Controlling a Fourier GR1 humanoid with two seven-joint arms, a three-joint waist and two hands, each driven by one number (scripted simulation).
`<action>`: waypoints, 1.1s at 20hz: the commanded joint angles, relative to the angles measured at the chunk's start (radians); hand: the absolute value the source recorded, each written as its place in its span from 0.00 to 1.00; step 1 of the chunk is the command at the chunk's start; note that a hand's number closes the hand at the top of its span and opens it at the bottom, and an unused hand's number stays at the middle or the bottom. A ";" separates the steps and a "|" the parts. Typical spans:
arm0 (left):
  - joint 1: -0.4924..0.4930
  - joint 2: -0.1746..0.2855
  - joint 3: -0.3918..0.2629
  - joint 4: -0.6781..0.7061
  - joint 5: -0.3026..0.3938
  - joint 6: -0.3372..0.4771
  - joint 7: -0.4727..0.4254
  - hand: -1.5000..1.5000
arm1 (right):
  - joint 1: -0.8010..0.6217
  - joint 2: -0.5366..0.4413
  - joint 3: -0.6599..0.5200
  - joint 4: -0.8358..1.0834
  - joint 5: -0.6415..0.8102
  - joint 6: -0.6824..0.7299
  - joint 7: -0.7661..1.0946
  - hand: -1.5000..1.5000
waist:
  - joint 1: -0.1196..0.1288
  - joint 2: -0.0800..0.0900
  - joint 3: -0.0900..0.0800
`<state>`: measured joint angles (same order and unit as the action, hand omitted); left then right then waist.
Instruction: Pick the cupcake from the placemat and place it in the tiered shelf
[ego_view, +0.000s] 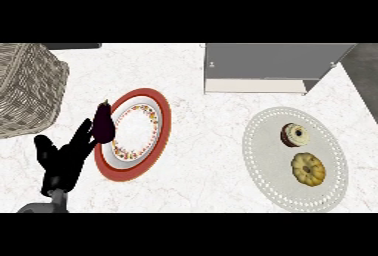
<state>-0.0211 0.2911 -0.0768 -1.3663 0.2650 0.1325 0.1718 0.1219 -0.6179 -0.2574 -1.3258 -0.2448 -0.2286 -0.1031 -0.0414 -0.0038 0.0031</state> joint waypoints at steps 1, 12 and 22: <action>0.033 0.018 0.019 0.042 0.015 -0.036 0.021 0.50 | 0.167 -0.027 -0.030 -0.116 -0.025 0.110 -0.054 0.00 | 0.019 0.000 -0.004; 0.001 -0.002 0.008 0.027 -0.005 -0.037 0.059 0.50 | 0.200 -0.182 0.046 -0.530 0.004 0.179 0.443 0.00 | 0.040 0.004 -0.005; -0.041 -0.022 0.004 0.067 -0.029 -0.037 0.065 0.50 | -0.163 -0.220 0.271 -0.513 0.254 -0.003 1.000 0.00 | 0.076 0.013 -0.005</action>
<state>-0.0554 0.2784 -0.0610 -1.3482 0.2574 0.0876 0.2163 0.0935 -0.8229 -0.0784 -1.8912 -0.0944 -0.1926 0.7418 0.0197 0.0003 0.0010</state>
